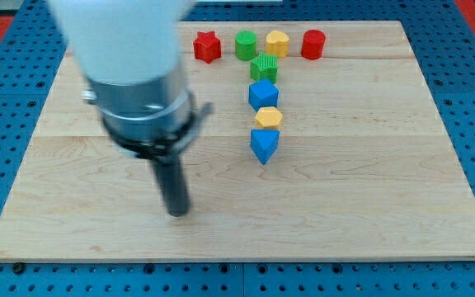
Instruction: Drag the arm to the right of the blue triangle
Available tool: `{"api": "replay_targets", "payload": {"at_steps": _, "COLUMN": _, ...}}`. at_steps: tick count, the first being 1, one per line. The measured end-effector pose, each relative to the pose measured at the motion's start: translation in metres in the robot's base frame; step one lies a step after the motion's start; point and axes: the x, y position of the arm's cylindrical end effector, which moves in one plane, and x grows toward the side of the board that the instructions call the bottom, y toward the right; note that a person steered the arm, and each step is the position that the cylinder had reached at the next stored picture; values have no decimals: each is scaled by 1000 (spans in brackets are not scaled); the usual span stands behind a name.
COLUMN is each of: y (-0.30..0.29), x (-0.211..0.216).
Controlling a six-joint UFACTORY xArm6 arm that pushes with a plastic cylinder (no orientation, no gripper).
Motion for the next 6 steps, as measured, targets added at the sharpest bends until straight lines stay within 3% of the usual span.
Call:
{"api": "replay_targets", "payload": {"at_steps": 3, "y": 170, "x": -9}}
{"api": "replay_targets", "payload": {"at_steps": 6, "y": 198, "x": -93}}
